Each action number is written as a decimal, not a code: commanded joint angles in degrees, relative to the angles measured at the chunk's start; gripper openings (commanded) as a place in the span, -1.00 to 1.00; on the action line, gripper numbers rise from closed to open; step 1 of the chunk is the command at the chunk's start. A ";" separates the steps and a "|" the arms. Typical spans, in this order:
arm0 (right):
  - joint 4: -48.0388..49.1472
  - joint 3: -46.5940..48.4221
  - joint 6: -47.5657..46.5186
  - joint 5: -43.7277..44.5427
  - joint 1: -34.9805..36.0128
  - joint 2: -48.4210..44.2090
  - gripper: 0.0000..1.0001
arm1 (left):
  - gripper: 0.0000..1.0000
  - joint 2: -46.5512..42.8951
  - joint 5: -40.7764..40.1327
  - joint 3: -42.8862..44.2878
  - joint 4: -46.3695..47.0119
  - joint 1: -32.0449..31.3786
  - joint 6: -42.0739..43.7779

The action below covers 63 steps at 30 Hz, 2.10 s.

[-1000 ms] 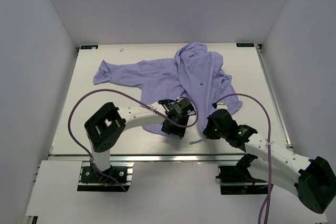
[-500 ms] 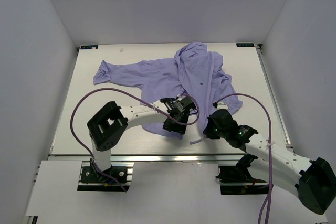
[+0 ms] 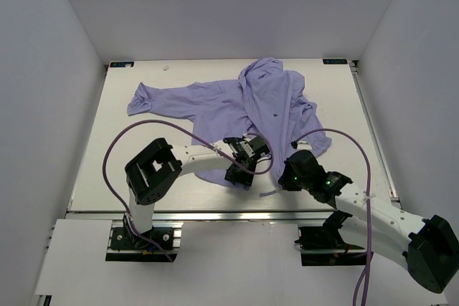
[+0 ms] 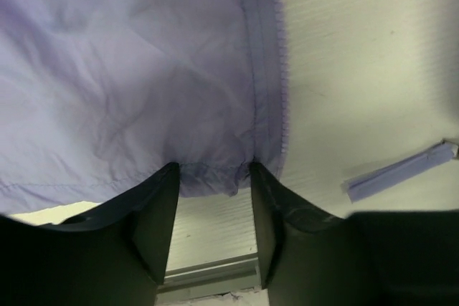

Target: Zip up the jacket

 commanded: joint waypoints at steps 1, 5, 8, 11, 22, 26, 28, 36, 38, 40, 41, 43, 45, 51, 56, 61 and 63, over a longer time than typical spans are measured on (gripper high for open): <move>-0.34 -0.81 0.86 1.28 -0.20 -0.88 -1.00 | 0.05 1.93 -1.94 -1.29 -2.12 -0.68 -1.65; -0.34 -0.81 1.21 1.89 -0.29 -0.80 -1.00 | -0.24 3.07 -0.81 -2.35 -1.16 -1.29 -1.66; -0.08 -0.64 1.04 1.98 -0.29 -0.80 -1.00 | -0.24 4.21 -0.45 -1.74 -0.72 -2.00 -1.66; -0.08 -0.29 1.04 1.89 -0.38 -0.53 -1.00 | -0.23 4.83 0.16 -1.21 -0.45 -2.17 -1.66; 9.59 -2.13 -0.98 -4.79 -0.38 -2.64 -1.00 | -1.00 -0.52 -2.91 0.29 4.64 -2.00 0.89; 15.03 -3.27 -0.11 -7.51 -0.47 -5.27 -1.00 | -1.00 -10.09 -7.30 -1.10 7.71 -1.82 1.42; 19.33 -3.62 0.59 -9.35 -0.47 -5.98 -1.00 | -1.00 -14.22 -8.18 -2.78 11.84 -1.73 2.39; 23.38 -0.73 4.64 -12.87 -0.73 -6.60 -1.00 | -1.00 -28.90 -8.45 -10.42 24.32 -1.73 3.09; 24.61 -0.55 7.01 -12.96 -0.82 -6.68 -1.00 | -1.00 -30.41 -8.62 -12.89 27.47 -1.82 3.09; 25.14 -0.55 9.63 -12.26 -0.91 -7.21 -1.00 | -1.00 -31.64 -8.97 -14.64 29.07 -1.73 3.35; 25.49 -0.81 10.35 -12.00 -0.91 -7.47 -1.00 | -1.00 -31.82 -9.06 -14.91 29.86 -1.73 3.62; 25.76 -1.78 13.07 -10.94 -1.00 -8.70 -1.00 | -1.00 -31.56 -9.33 -15.35 30.22 -1.73 3.36; 24.89 -2.48 14.48 -8.48 -1.43 -9.58 -1.00 | -1.00 -31.29 -9.50 -15.88 30.75 -1.73 2.92; 11.37 -0.64 5.27 -10.15 -1.43 -3.29 -1.00 | -1.00 -31.03 -10.47 -18.16 29.35 -1.73 1.07; 10.55 -2.65 1.13 -14.28 -1.17 4.82 -1.00 | -1.00 -30.06 -9.77 -20.63 26.89 -1.82 -1.21; 12.23 -1.96 -2.12 -14.19 -0.64 6.76 -0.71 | -1.00 -31.03 -9.41 -23.43 26.52 -1.73 -3.41; 11.70 -1.17 -4.05 -14.89 -0.64 7.02 -0.55 | -1.00 -31.82 -8.98 -24.66 27.05 -1.73 -3.59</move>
